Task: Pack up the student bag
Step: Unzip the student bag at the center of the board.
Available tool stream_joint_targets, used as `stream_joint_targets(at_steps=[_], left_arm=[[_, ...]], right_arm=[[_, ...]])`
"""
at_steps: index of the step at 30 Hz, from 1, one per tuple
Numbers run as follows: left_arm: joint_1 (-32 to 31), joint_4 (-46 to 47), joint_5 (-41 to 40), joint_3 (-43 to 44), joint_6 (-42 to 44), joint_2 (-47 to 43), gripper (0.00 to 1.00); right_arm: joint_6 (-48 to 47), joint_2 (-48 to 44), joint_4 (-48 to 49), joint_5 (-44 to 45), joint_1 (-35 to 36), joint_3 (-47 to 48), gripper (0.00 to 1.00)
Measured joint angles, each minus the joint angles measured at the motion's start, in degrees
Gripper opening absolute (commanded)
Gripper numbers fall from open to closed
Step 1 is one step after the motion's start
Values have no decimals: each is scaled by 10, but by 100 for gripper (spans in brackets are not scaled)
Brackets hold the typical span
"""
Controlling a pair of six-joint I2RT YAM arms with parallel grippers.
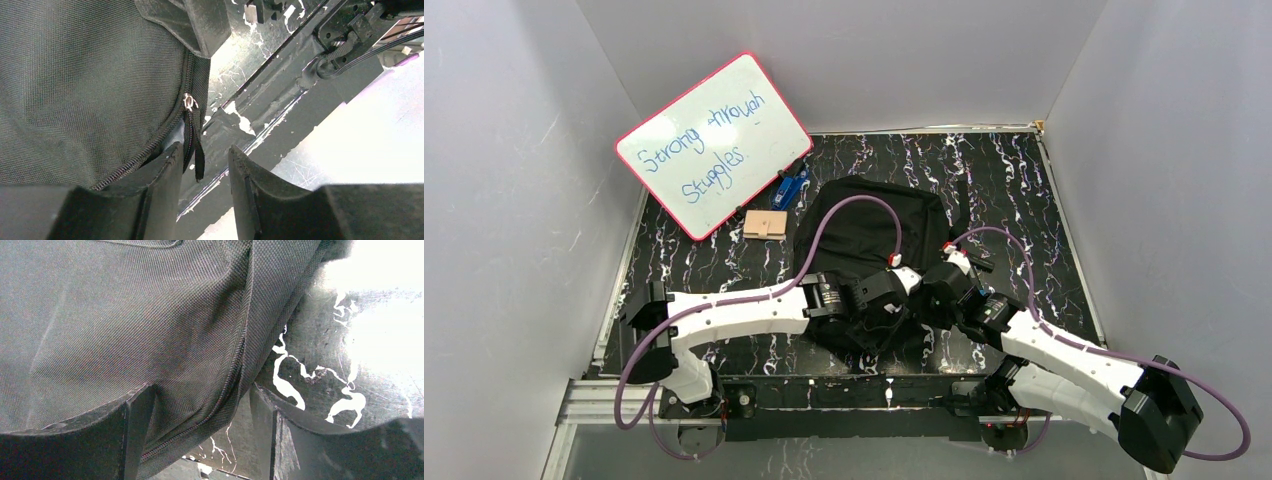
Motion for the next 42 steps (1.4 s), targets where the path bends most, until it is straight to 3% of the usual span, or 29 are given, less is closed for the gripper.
stream_joint_targets(at_steps=[6, 15, 24, 30, 42], left_arm=[[-9, -5, -1, 0, 9, 10, 28], [-14, -14, -15, 0, 25, 17, 0], [-15, -32, -74, 8, 31, 10, 0], [-15, -34, -112, 8, 31, -30, 0], [-15, -25, -114, 4, 41, -49, 0]], right_arm=[[1, -2, 4, -2, 0, -8, 78], [2, -2, 4, -2, 0, -8, 78], [12, -7, 1, 0, 0, -8, 78], [44, -65, -16, 13, 0, -16, 79], [189, -166, -38, -52, -1, -60, 83]])
